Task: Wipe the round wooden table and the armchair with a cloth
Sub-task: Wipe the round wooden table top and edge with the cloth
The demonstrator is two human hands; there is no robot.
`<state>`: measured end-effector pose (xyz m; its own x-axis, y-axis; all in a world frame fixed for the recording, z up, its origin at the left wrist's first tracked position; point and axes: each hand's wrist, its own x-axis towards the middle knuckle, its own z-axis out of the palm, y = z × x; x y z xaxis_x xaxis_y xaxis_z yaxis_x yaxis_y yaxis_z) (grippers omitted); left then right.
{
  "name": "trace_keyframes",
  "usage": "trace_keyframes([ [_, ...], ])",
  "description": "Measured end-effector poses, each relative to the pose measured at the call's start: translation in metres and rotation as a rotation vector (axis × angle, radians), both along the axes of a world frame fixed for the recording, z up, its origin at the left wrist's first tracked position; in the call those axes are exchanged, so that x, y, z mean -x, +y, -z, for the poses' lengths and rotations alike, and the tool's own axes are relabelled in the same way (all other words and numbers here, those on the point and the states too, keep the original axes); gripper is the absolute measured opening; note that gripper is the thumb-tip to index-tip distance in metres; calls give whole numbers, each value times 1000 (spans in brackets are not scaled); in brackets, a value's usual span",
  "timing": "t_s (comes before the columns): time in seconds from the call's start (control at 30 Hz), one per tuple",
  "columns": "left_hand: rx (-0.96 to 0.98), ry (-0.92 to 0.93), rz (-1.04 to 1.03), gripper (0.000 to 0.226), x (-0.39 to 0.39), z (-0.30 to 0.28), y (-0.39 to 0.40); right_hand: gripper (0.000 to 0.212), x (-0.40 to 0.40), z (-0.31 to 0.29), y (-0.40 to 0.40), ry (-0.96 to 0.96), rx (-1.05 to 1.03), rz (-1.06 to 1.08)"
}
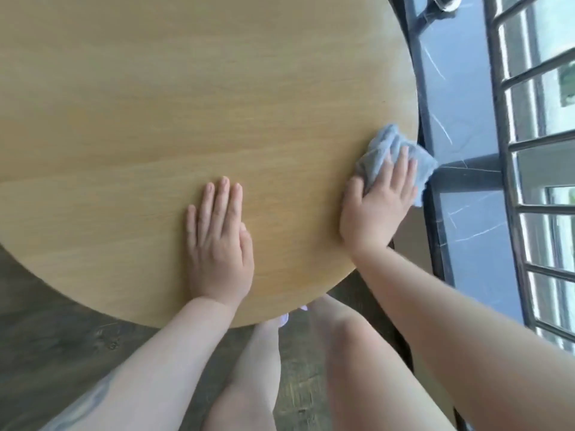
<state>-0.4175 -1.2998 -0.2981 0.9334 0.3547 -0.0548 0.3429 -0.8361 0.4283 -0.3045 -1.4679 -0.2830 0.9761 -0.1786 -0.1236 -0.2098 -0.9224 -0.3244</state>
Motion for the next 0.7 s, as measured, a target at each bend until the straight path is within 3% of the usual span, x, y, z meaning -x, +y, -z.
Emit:
trace_keyframes([
  [0.03,-12,-11,-10,53,0,1,-1,68,29,-2,18,-6,17,-167],
  [0.13,8,-85,2,51,5,3,-2,69,56,3,6,12,7,-1265],
  [0.17,20,-116,-3,50,6,3,-2,68,33,2,-8,-27,68,-1383],
  [0.2,23,-142,-16,50,6,3,-3,66,15,4,-21,-45,92,-1249],
  [0.3,0,-169,-59,47,5,6,-4,64,27,5,-24,-78,9,-213],
  [0.33,-12,-168,-67,47,6,5,-5,66,56,4,-7,-73,17,-126],
  [0.37,-21,-169,-76,47,8,5,-4,68,86,2,11,-54,5,-312],
  [0.47,-13,-137,-178,50,16,3,5,66,104,6,11,-46,-66,-1254],
  [0.5,-13,-97,-214,51,22,2,8,64,81,7,-3,-87,-3,-1356],
  [0.53,-18,-63,-226,50,29,1,10,62,64,9,-17,-95,33,-1276],
  [0.63,-49,-18,-268,50,51,2,13,62,77,4,-21,-52,32,-409],
  [0.67,-57,-6,-302,50,56,2,12,65,103,3,0,-37,40,-328],
  [0.7,-61,-2,-333,50,59,2,10,68,129,-1,22,-2,14,-479],
])
